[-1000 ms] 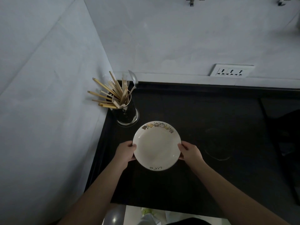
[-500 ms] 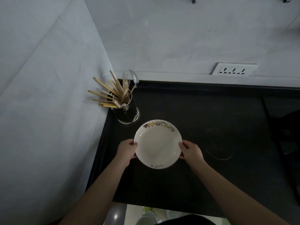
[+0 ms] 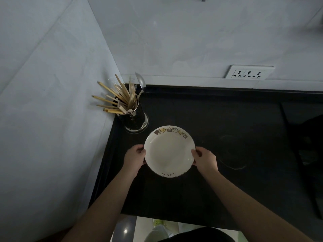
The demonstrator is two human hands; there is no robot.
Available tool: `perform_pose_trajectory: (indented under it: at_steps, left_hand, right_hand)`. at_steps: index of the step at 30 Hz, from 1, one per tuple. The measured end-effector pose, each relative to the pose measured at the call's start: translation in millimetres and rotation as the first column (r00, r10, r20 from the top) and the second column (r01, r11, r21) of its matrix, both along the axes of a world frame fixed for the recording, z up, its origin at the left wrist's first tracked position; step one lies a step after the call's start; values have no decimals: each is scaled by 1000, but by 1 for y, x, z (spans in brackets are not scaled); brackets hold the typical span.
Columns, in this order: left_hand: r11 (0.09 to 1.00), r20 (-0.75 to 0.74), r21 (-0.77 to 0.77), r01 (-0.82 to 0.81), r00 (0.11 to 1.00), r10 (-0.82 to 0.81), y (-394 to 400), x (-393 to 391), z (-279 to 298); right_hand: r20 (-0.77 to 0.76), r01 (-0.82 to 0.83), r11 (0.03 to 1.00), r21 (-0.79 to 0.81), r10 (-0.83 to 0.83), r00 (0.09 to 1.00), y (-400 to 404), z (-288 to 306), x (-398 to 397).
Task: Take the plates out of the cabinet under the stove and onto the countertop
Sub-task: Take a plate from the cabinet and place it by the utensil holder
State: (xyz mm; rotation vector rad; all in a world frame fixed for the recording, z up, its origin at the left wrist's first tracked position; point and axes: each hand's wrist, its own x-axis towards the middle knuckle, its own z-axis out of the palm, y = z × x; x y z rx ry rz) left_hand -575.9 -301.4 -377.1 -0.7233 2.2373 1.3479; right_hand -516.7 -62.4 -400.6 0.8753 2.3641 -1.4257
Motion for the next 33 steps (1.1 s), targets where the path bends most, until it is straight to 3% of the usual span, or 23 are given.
perform_pose_trajectory:
  at_steps: [7,12,16,19,23,26,29,33]
  left_hand:
    - [994,-10,-112,-8,1000,7,4,14,9]
    - [954,-64,-263,143,984,-165,-3,39,26]
    - [927,-77,-275,255,955,-285,-1,62,41]
    - [892,-87,-284,351,917,-389,-2,75,52]
    - [699,-148,-485,526,738,-658,-8,89,61]
    - [514,-199,-676,528,540,-818,-11,96,65]
    - [322,-132,-800,506,376,-917,-17,110,65]
    - [171,-72,-848,501,209,-975,-29,147,63]
  right_hand:
    - [29,-18,998,54,17,999,12,7,5]
    - [80,-138,982,126,129,988,31,15,19]
    - [101,-239,954,179,223,969,38,26,39]
    - [53,-225,943,244,219,974,36,35,58]
    - [17,-213,922,325,219,976,26,54,86]
    - [13,-226,901,370,238,971,11,68,109]
    - [95,-232,865,444,212,973,-11,80,138]
    - [233,-336,648,684,243,942,-44,91,191]
